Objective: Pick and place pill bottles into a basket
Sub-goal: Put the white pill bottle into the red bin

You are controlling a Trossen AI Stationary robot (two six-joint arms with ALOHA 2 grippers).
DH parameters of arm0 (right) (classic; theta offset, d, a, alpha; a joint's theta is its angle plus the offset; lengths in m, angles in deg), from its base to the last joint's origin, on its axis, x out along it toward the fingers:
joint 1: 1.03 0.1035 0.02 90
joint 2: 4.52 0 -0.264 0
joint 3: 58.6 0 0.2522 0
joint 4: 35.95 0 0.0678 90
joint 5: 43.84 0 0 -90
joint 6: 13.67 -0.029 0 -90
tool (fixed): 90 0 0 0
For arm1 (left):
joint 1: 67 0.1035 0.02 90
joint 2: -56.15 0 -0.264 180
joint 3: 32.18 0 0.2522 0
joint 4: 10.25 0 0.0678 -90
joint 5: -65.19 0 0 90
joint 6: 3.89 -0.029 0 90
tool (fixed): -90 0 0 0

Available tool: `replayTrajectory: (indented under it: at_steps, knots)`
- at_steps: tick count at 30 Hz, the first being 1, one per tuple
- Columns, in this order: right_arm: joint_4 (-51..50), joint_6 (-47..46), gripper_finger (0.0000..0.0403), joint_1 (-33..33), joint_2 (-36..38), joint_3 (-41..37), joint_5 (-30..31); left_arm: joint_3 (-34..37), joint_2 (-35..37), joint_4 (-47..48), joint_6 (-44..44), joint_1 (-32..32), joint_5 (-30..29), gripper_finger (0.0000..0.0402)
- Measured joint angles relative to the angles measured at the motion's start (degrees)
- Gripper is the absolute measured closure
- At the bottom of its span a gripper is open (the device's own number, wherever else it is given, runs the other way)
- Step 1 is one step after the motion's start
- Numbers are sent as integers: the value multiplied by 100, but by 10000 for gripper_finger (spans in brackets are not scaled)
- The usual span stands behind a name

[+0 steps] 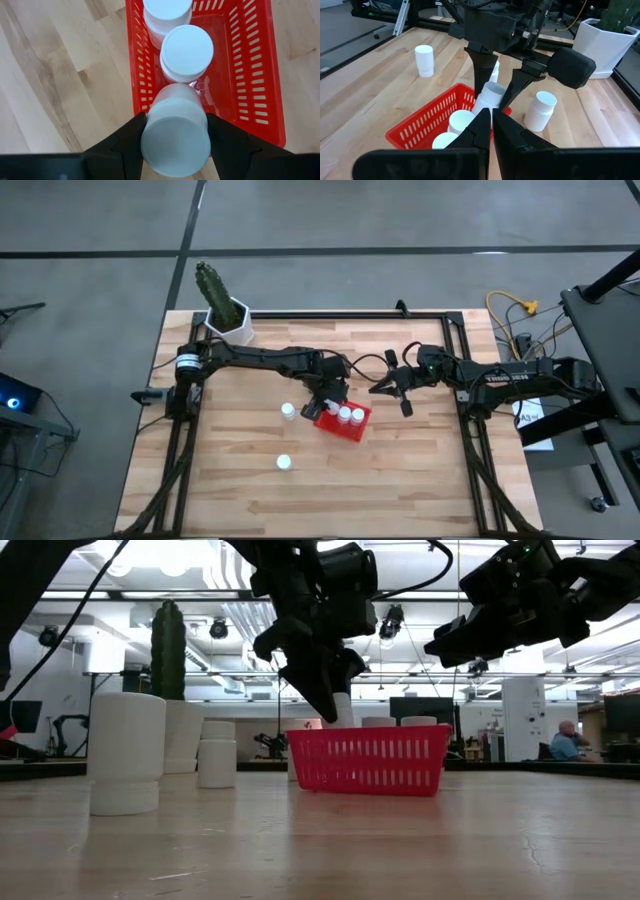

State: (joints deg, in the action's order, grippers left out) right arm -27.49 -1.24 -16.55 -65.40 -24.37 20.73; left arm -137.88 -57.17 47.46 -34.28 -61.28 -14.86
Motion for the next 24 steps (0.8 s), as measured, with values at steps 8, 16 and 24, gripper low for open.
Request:
replayTrajectory:
  at_steps: [8,16,24]
  knots:
    - [0,0,394,-1,0,0,0,0,0,0,1,0,1,231]
    - [-2,-11,394,-1,0,0,0,0,0,1,10,0,2,218]
    - [-4,-27,394,-1,-1,-1,-1,4,0,2,57,0,2,195]
